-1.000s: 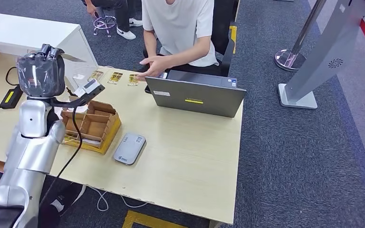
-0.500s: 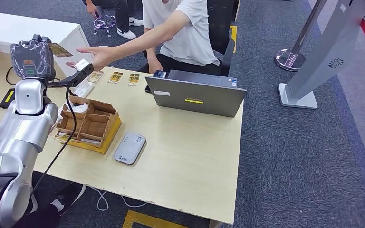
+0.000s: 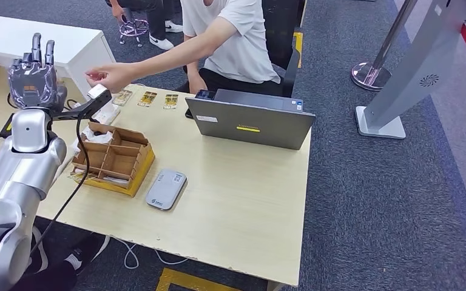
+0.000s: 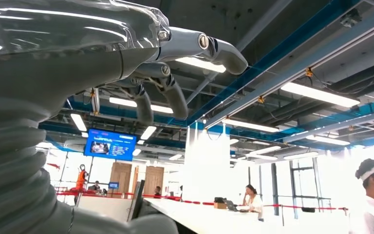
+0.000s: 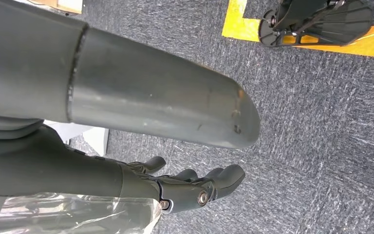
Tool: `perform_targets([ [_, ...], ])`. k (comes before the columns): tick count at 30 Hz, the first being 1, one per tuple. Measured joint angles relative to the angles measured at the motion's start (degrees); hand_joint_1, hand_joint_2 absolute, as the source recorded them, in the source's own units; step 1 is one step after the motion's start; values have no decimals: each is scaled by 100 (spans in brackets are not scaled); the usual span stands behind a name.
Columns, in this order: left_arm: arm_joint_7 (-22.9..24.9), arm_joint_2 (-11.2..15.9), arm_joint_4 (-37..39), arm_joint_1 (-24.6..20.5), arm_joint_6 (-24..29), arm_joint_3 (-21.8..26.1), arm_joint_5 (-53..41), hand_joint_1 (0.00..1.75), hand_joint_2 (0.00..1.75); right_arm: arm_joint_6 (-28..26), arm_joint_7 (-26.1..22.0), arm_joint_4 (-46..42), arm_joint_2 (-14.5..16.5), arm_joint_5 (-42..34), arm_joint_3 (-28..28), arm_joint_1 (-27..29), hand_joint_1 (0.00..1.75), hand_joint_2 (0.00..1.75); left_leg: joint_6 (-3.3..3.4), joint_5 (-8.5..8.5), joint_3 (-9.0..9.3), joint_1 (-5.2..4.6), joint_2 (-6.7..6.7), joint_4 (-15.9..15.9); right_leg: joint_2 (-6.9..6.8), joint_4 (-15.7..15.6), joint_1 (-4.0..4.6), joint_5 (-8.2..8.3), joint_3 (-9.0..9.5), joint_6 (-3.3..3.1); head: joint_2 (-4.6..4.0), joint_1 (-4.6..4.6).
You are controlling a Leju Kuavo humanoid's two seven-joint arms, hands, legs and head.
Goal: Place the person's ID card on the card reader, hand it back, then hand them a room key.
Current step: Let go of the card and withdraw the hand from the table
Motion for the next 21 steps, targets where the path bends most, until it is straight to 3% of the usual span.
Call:
perform_targets([
  [6,-279,117,-160,316,-5,0,359,0,175,0,13,0,0,-16,0,4,0,0,0,0,-1,0,1,0,1,0,0,0,-1,0,0,-2],
  [11,-655,273,-815,922,-123,29,950,0,175,-9,-20,0,0,-118,-2,7,0,0,-1,-1,-4,-1,4,-3,5,0,0,0,-3,0,0,-3],
  [16,-1010,573,-2281,2187,-418,295,1870,0,175,-42,-36,0,2,-262,-41,31,0,0,-5,-7,-7,-2,36,-6,38,1,-1,-2,-14,-2,0,1],
  [21,-1611,809,-3914,3903,-879,1286,3518,0,175,-110,-82,0,2,-405,-143,89,0,0,-13,-26,-8,-1,71,-10,73,1,-1,-11,-27,-12,0,1],
])
